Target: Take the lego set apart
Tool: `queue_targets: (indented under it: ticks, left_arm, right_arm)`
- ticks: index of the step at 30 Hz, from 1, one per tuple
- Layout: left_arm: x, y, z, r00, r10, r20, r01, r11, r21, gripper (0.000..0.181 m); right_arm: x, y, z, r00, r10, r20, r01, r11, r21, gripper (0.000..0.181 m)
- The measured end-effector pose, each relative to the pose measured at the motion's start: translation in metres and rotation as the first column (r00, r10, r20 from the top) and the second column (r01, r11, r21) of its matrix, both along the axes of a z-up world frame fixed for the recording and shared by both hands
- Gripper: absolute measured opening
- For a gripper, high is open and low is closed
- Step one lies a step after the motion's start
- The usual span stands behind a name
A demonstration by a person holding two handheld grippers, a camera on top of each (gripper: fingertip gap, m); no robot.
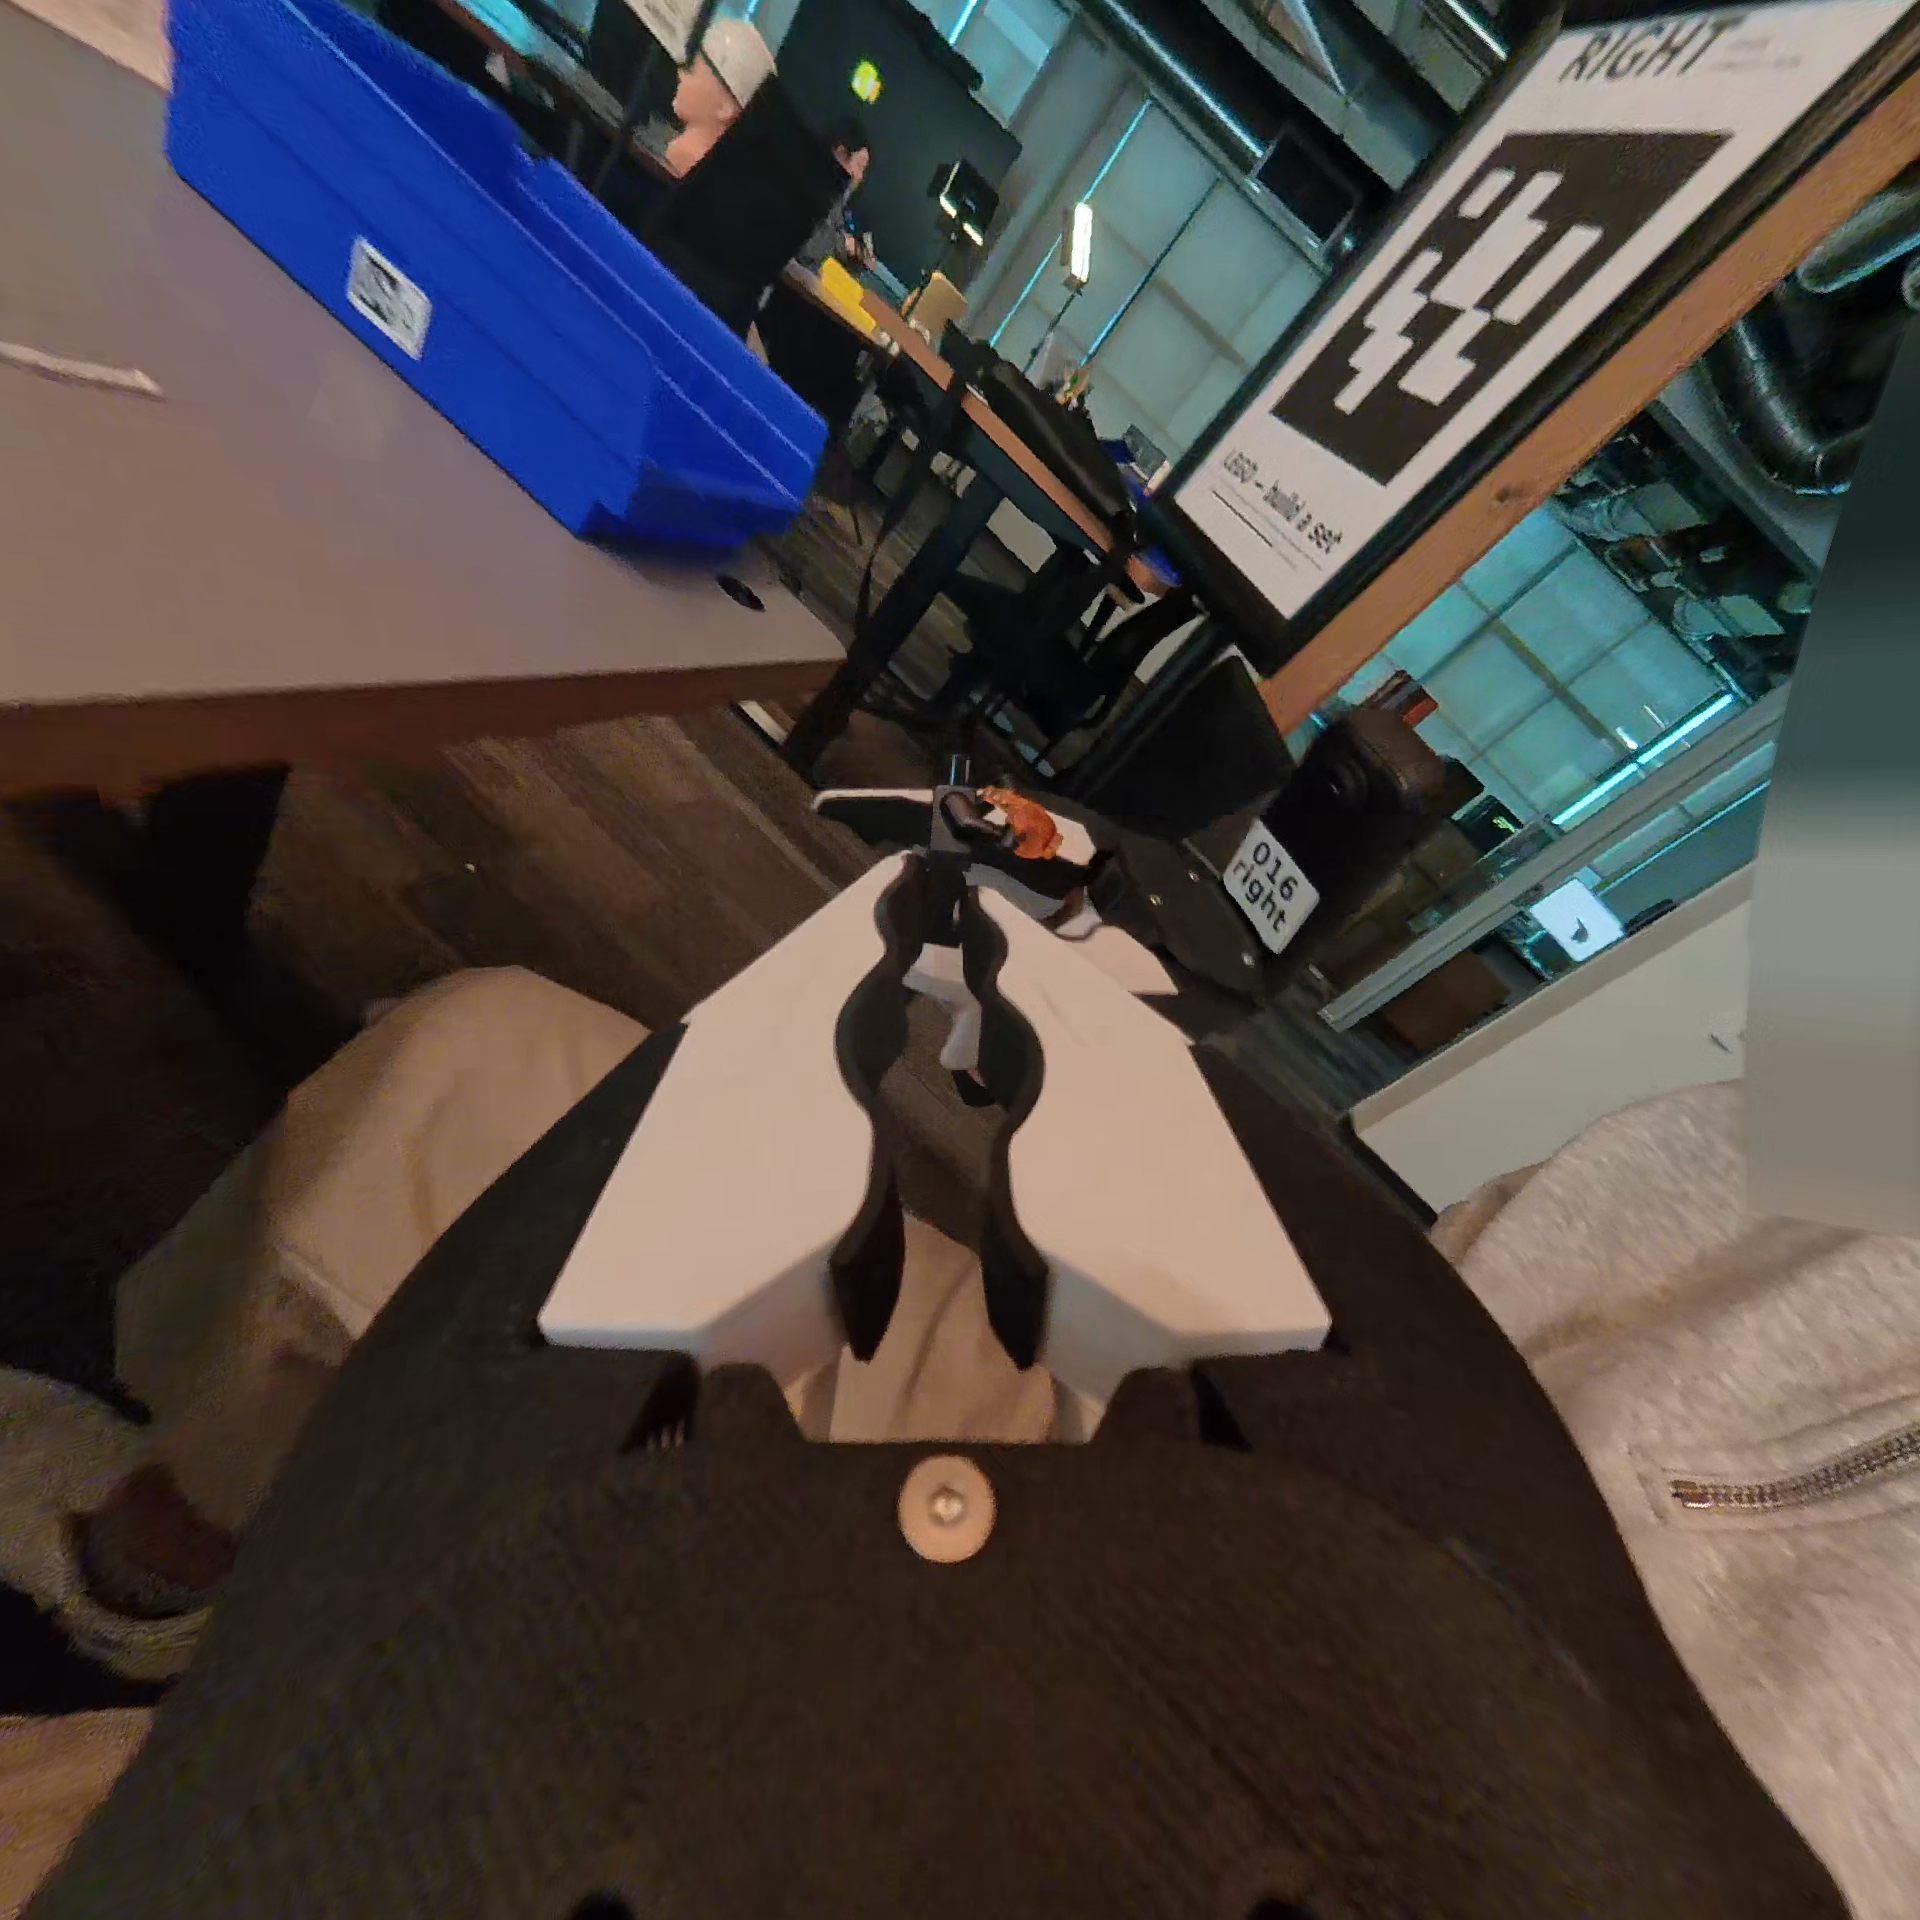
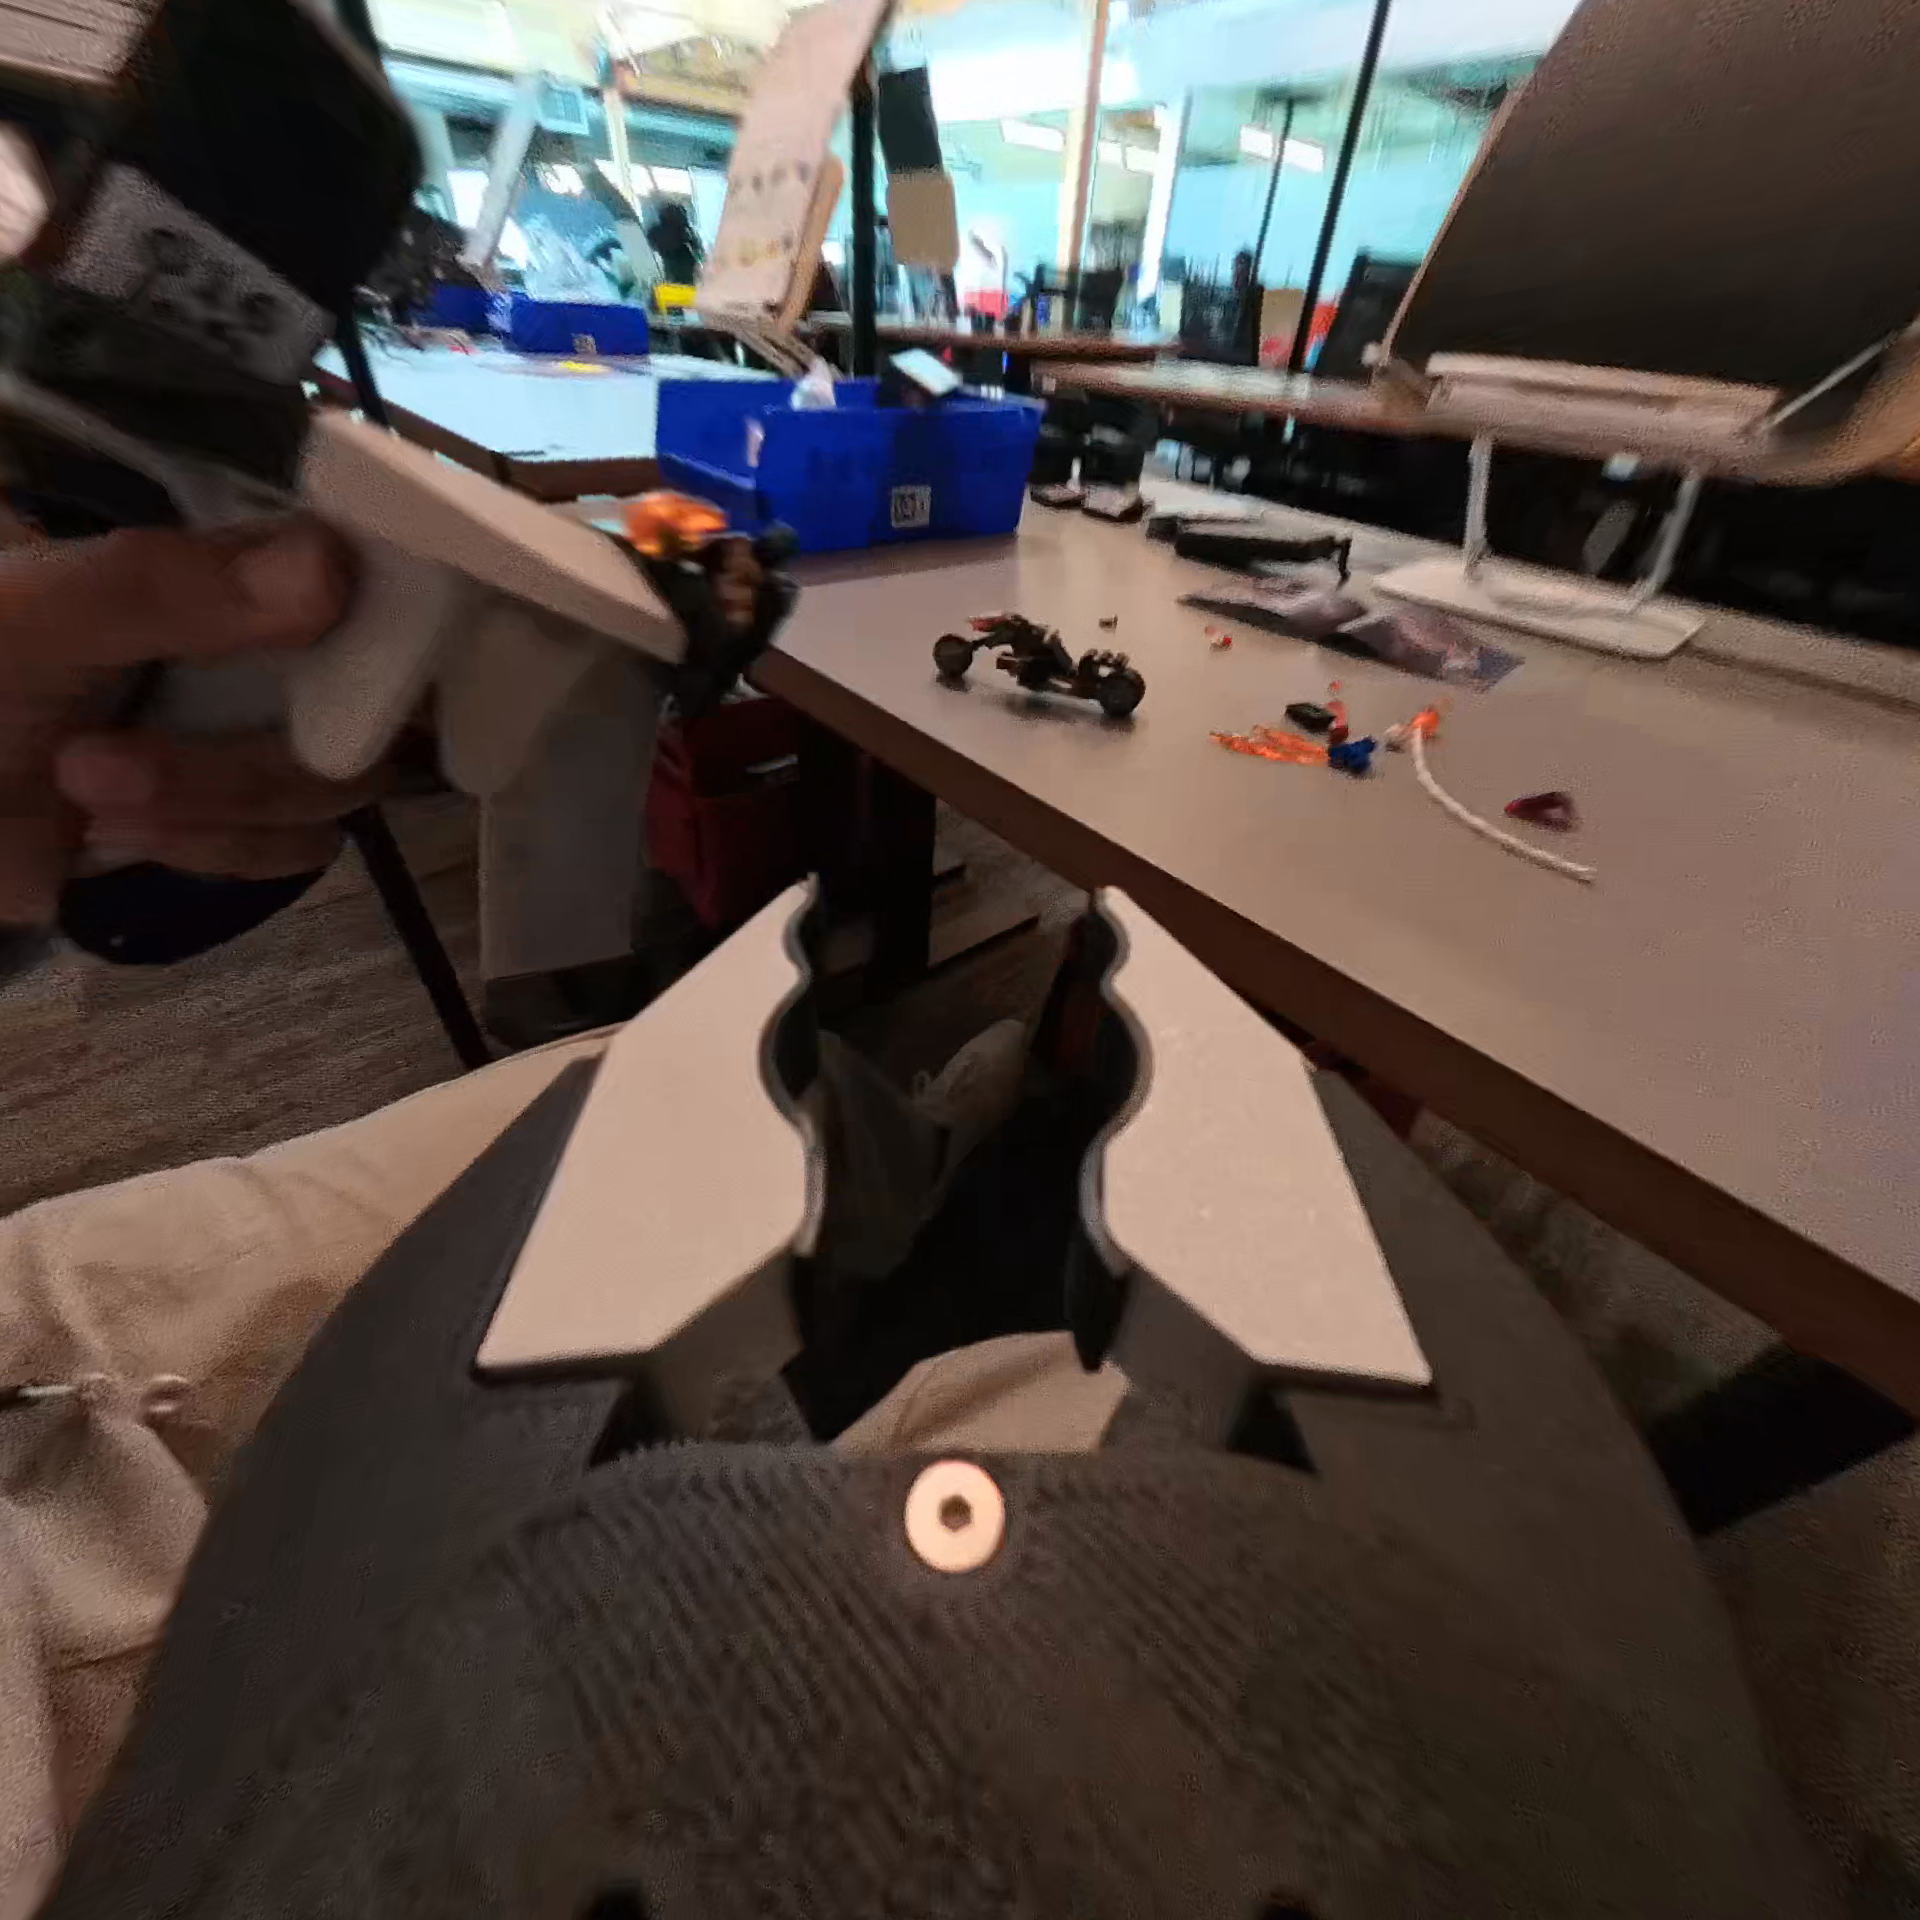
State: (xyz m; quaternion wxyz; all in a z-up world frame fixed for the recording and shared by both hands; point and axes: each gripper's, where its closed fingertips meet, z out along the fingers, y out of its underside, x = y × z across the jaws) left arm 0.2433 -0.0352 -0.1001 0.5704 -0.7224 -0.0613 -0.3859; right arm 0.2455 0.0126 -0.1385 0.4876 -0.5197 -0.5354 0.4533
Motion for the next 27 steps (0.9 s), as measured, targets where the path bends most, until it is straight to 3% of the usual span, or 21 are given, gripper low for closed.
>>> queue_targets:
  ticks: [1, 6, 12, 16, 19, 22, 24, 27]
  left_arm:
    - [0.017, -0.001, -0.001, 1.000, -0.016, 0.017, 0.017, 1.000, -0.010, 0.006]
    - [0.100, -0.012, 0.004, 0.995, -0.048, -0.084, 0.048, 0.999, -0.010, 0.005]
    - [0.176, -0.038, -0.018, 0.990, -0.082, -0.119, 0.075, 0.996, -0.058, 0.005]
    - [0.190, -0.049, -0.048, 0.993, -0.039, -0.114, 0.025, 0.993, -0.117, 0.005]
    - [0.191, -0.053, -0.076, 0.996, -0.020, -0.088, 0.005, 0.984, -0.178, 0.005]
    - [0.168, -0.051, -0.099, 0.991, 0.064, -0.114, -0.087, 0.972, -0.216, 0.005]
    - [0.165, -0.044, -0.103, 0.995, 0.085, -0.055, -0.095, 0.970, -0.225, 0.004]
    - [0.179, -0.029, -0.109, 0.996, 0.062, -0.061, -0.076, 0.964, -0.256, 0.004]
  right_arm:
    - [0.022, -0.004, 0.001, 0.999, -0.008, -0.031, 0.009, 0.999, 0.033, 0.051]
    - [0.141, -0.004, -0.004, 0.981, -0.134, -0.137, 0.144, 0.987, 0.067, 0.046]
    - [0.242, 0.007, -0.026, 0.966, -0.241, -0.090, 0.233, 0.968, -0.093, 0.052]
    - [0.284, 0.013, -0.048, 0.960, -0.278, -0.042, 0.267, 0.948, -0.173, 0.048]
    - [0.309, 0.039, -0.068, 0.941, -0.339, 0.016, 0.337, 0.929, -0.154, 0.040]
    - [0.342, 0.081, -0.101, 0.879, -0.458, 0.130, 0.476, 0.858, -0.191, 0.037]
    - [0.362, 0.101, -0.114, 0.844, -0.515, 0.151, 0.536, 0.815, -0.219, 0.032]
    - [0.402, 0.138, -0.142, 0.720, -0.647, 0.252, 0.686, 0.717, -0.120, 0.028]
